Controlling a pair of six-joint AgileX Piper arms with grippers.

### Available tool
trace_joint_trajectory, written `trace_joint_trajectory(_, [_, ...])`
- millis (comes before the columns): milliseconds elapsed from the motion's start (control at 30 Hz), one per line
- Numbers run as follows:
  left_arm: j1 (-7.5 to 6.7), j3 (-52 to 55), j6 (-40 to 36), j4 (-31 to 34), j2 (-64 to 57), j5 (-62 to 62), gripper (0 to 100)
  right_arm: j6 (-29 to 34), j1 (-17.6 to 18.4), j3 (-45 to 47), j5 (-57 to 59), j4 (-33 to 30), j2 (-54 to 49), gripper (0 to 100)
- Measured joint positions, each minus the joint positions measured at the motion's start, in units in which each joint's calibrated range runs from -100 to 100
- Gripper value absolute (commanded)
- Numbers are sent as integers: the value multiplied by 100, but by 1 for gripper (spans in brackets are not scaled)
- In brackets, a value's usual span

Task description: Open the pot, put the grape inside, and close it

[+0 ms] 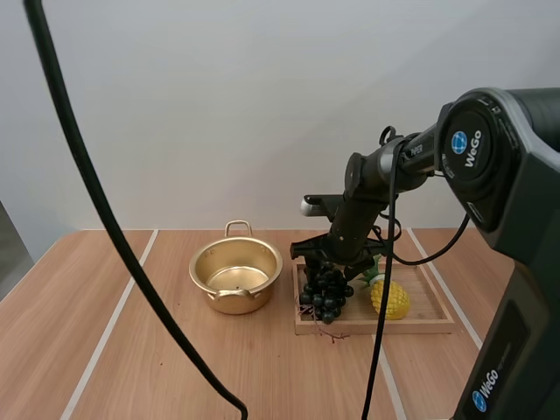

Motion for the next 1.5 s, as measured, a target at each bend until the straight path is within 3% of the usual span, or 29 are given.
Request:
trace_joint_trajectory(733, [0,0,0,0,0,55,0,19,0,0,-562,-36,499,99])
trace_joint_trajectory(800, [0,0,0,0,0,55,0,10,0,0,-562,-36,499,64])
trace_joint_trajectory(867, [0,0,0,0,0,55,0,1,0,0,-562,-36,510,7])
trace_joint_trajectory(900, [0,0,0,0,0,55,0,1,0,0,-562,-36,521,0])
trace_joint_trajectory(1267, [0,0,0,0,0,55,0,-17,0,0,-489,-36,472,0])
trace_joint_trajectory(1500, [0,0,0,0,0,55,0,-17,0,-146,88,-43,-283,0])
